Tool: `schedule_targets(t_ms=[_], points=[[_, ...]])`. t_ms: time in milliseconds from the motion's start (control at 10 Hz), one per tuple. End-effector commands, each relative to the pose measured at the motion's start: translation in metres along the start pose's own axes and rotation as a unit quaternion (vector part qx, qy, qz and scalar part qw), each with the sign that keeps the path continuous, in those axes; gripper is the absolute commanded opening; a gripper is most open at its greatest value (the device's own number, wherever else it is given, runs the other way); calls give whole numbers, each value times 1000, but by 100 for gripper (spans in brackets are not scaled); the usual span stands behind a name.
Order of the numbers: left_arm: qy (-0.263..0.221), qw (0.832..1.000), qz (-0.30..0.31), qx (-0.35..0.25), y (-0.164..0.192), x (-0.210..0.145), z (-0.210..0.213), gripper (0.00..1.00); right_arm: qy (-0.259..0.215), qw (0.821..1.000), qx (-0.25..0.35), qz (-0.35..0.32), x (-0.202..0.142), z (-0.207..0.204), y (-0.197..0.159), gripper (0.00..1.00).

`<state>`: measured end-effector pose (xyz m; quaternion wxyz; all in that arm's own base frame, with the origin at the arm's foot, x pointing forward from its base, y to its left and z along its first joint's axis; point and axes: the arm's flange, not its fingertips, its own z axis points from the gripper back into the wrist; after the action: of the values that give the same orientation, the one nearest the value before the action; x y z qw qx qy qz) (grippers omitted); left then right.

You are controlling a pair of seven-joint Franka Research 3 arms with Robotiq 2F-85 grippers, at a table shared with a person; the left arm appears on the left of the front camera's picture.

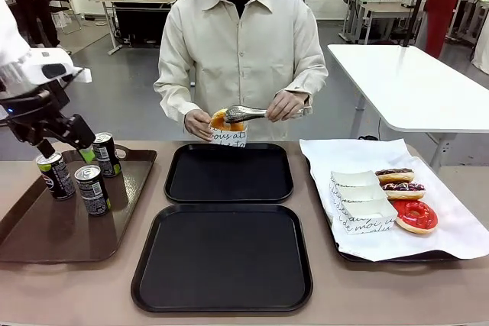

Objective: Set up donuts and drinks on trays.
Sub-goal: Pick up one Pepsi coke and place it on the Flat Tray.

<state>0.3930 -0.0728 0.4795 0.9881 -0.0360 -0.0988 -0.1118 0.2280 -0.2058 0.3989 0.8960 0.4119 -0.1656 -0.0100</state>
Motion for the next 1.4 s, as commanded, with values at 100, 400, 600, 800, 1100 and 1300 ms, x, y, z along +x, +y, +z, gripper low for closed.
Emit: schedule_targets(t_ms=[100,400,600,800,1100,1300], points=[[-6,998,57,32,4,23,-23,100,-8,1000,11,6,2,-1,-3,100],[-1,1000,21,10,4,8,-15,100,-8,1000,11,6,2,-1,-3,100],[-1,1000,21,10,4,8,-15,100,-8,1000,11,6,2,-1,-3,100],[5,997,58,51,-3,19,-29,100,-8,1000,11,6,2,-1,-3,100],[47,994,81,60,-15,22,-48,100,-8,1000,11,6,2,-1,-3,100],[47,991,109,64,-14,27,-62,100,-8,1000,11,6,2,-1,-3,100]])
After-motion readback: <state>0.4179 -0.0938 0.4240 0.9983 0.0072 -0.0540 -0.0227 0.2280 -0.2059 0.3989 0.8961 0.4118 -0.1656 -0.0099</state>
